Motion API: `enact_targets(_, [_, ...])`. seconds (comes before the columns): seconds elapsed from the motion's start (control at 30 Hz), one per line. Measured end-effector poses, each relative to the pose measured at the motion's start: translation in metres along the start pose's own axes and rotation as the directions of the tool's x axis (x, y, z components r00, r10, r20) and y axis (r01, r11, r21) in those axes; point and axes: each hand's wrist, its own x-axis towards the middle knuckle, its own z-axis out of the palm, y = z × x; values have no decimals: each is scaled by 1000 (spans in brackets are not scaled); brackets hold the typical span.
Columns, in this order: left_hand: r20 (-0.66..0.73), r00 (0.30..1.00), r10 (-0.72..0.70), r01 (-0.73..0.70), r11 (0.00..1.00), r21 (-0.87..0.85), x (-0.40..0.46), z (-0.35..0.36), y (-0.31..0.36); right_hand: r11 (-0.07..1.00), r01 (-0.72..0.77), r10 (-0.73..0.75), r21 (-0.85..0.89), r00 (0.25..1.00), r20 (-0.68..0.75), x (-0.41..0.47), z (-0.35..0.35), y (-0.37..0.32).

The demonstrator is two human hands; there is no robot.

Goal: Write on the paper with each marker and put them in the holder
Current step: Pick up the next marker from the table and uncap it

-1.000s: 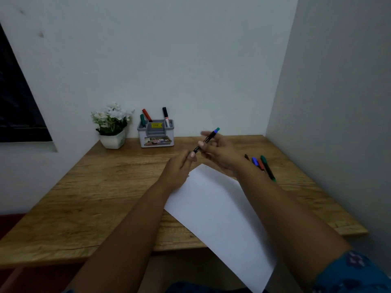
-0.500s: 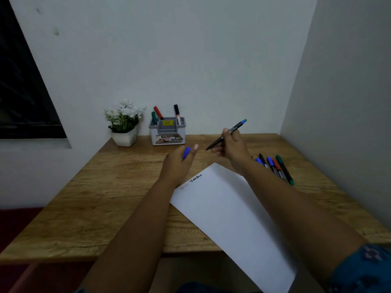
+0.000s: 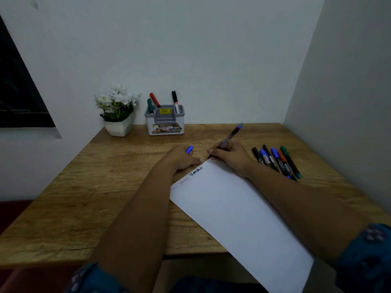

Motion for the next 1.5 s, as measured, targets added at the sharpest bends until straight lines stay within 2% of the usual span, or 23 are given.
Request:
enact_targets(0.13, [44, 999, -20, 17, 997, 75, 8, -3, 1, 977, 95, -70, -193, 989, 133, 0, -5, 1])
enact_targets(0.2, [67, 998, 13, -18, 997, 73, 9, -5, -2, 957, 141, -102, -252, 981, 163, 0, -5, 1])
enact_targets(0.33, [90, 993, 75, -82, 993, 80, 7, -8, -4, 955, 140, -117, -261, 988, 102, -1, -3, 2])
enact_targets(0.57, [154, 985, 83, -100, 989, 106, 5, -12, -3, 897, 244, -178, -370, 963, 204, -1, -3, 3])
enact_targets(0.83, [156, 984, 82, -98, 990, 101, 3, -13, -1, 856, 247, -149, -455, 959, 240, 4, -3, 4])
enact_targets(1.0, [155, 983, 95, -112, 988, 104, 4, -13, -2, 884, 231, -152, -406, 964, 219, 2, -3, 4])
enact_targets(1.2, [165, 982, 95, -111, 990, 87, 4, -13, -2, 861, 233, -137, -453, 963, 234, 4, -3, 3])
enact_targets(1.4, [177, 979, 106, -122, 989, 83, 4, -13, -2, 921, 235, -185, -309, 965, 184, 1, 2, -6])
enact_targets(1.5, [182, 977, 107, -123, 990, 76, 5, -15, -3, 925, 237, -172, -297, 959, 227, 2, 3, -7])
